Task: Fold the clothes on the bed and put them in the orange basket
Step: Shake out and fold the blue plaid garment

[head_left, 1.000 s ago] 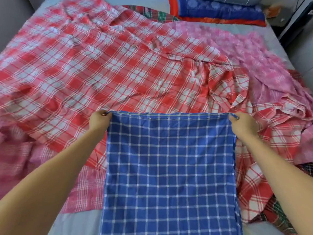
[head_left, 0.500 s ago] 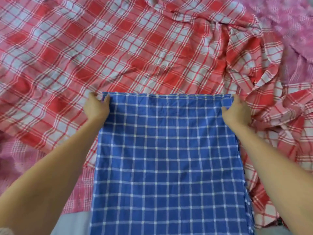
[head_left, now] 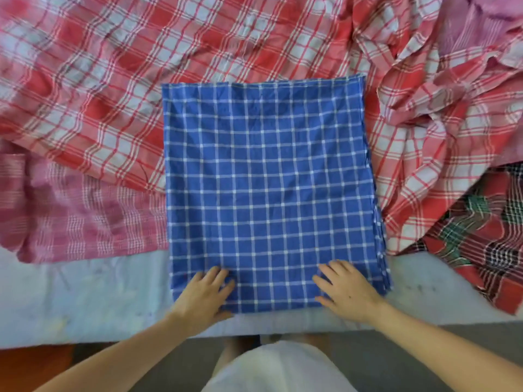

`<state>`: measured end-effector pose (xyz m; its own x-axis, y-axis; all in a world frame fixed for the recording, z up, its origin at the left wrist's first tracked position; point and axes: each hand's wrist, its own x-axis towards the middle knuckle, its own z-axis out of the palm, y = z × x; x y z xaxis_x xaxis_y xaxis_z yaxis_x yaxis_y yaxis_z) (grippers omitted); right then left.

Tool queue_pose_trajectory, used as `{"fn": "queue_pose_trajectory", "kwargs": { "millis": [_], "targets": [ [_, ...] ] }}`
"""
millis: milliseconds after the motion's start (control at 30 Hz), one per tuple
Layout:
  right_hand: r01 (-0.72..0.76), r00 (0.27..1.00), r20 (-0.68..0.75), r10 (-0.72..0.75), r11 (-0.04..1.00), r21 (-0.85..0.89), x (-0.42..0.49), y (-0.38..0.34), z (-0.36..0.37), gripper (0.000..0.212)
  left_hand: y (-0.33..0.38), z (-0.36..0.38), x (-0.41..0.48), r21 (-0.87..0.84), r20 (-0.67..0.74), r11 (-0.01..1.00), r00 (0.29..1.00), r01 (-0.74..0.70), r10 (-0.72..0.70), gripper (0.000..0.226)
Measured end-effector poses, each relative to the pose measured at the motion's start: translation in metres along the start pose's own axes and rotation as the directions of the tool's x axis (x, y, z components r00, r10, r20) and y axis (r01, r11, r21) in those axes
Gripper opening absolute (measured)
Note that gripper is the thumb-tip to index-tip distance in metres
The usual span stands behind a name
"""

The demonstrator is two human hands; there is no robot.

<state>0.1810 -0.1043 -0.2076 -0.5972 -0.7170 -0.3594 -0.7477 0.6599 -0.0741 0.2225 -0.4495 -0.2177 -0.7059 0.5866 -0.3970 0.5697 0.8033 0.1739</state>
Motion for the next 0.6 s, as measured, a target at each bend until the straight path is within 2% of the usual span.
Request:
{"fn": "queue_pose_trajectory", "kwargs": {
  "millis": [67, 167, 300, 367, 433, 467, 500, 533, 567, 600],
  "targets": [
    [-0.051, 0.99, 0.13, 0.057, 0.997, -0.052, -0.022, -0.004, 0.015, 0.063, 0.003, 0.009, -0.012, 0.077, 0.05, 0.996, 0.998, 0.036, -0.04, 0.069],
    [-0.099, 0.983, 0.146, 0.109, 0.992, -0.073, -0.041, -0.003, 0.028, 0.084, 0.004, 0.016, -0.023, 0.086, 0.131, 0.99, 0.984, 0.108, -0.119, 0.092],
    [-0.273, 0.962, 0.004, 0.274, 0.959, -0.082, -0.043, 0.016, 0.025, 0.057, -0.003, 0.019, -0.03, 0.027, 0.054, 0.976, 0.974, 0.218, -0.219, 0.092],
    [-0.328, 0.945, -0.012, 0.328, 0.945, 0.006, -0.046, 0.025, 0.027, 0.058, -0.007, 0.017, -0.036, -0.015, -0.015, 0.969, 0.969, 0.245, -0.246, 0.08],
    [-0.38, 0.923, -0.014, 0.384, 0.917, 0.12, -0.05, 0.034, 0.025, 0.068, -0.009, 0.012, -0.043, -0.195, -0.061, 0.911, 0.923, 0.363, -0.38, 0.071],
    [-0.423, 0.904, 0.009, 0.428, 0.888, 0.18, -0.053, 0.037, 0.021, 0.072, -0.009, 0.008, -0.047, -0.351, -0.056, 0.817, 0.861, 0.457, -0.505, 0.068],
    [-0.467, 0.881, 0.042, 0.47, 0.856, 0.22, -0.056, 0.04, 0.017, 0.074, -0.01, 0.006, -0.052, -0.505, -0.003, 0.662, 0.766, 0.554, -0.643, 0.064],
    [-0.5, 0.864, 0.078, 0.497, 0.832, 0.24, -0.06, 0.043, 0.012, 0.075, -0.01, 0.003, -0.056, -0.629, 0.108, 0.459, 0.655, 0.628, -0.748, 0.061],
    [-0.519, 0.854, 0.11, 0.508, 0.819, 0.247, -0.063, 0.046, 0.009, 0.074, -0.011, 0.0, -0.059, -0.716, 0.22, 0.267, 0.571, 0.645, -0.791, 0.056],
    [-0.521, 0.854, 0.132, 0.504, 0.819, 0.24, -0.066, 0.047, 0.008, 0.073, -0.011, -0.003, -0.062, -0.756, 0.307, 0.149, 0.546, 0.638, -0.78, 0.049]
  ]
}}
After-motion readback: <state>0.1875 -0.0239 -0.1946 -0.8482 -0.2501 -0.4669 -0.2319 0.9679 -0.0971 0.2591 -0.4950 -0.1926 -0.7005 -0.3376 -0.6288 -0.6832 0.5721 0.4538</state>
